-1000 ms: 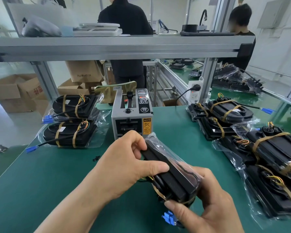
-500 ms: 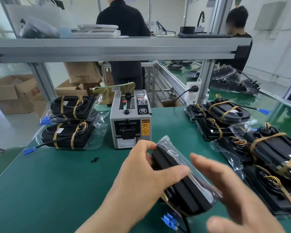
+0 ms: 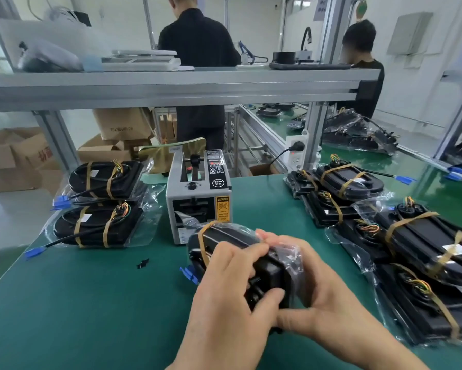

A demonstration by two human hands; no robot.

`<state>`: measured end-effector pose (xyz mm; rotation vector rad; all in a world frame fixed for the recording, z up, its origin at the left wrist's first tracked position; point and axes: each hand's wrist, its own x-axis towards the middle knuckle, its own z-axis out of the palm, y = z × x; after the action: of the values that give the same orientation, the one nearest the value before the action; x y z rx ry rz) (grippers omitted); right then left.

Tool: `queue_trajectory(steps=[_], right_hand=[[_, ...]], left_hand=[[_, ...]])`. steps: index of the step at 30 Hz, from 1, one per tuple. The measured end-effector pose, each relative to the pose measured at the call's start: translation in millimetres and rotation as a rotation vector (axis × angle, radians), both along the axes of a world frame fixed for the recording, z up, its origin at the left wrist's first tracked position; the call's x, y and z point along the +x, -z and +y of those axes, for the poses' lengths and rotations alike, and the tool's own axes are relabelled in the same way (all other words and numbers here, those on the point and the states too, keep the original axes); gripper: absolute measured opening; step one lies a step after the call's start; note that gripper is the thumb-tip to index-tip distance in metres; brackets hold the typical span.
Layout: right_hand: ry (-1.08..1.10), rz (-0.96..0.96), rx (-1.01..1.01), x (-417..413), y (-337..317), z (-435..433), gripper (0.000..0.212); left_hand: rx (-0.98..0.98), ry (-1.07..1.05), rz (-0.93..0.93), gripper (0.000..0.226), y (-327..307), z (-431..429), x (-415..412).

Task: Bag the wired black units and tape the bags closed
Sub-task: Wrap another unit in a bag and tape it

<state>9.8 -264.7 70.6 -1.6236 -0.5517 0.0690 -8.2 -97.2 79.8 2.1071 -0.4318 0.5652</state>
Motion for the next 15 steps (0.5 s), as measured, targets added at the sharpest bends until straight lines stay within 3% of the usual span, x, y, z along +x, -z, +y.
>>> queue_trajectory(steps=[6, 9, 11, 13, 15], right_hand=[[-0.121, 0.031, 0.027, 17.8, 36.0, 6.7, 0.071], [0.314, -0.233, -0.049, 8.9, 55.5, 7.0, 0.063], [0.597, -0.498, -0.099, 3.5, 63.0, 9.8, 0.042], [0.683, -0.697, -0.153, 0.2, 60.1, 15.4, 0.015], [0.701, -0.771, -0.198, -0.3, 55.5, 17.7, 0.012]], left_hand=[[-0.005, -0.134, -0.039, 0.054, 36.5, 8.1, 1.9], [-0.044, -0.170, -0.057, 0.053, 42.2, 7.9, 1.4], [-0.040, -0.172, -0.062, 0.053, 45.1, 5.4, 0.3], [-0.018, -0.164, -0.065, 0.054, 47.7, 2.2, -1.5], [-0.003, -0.165, -0.064, 0.053, 49.3, 1.0, -2.1]])
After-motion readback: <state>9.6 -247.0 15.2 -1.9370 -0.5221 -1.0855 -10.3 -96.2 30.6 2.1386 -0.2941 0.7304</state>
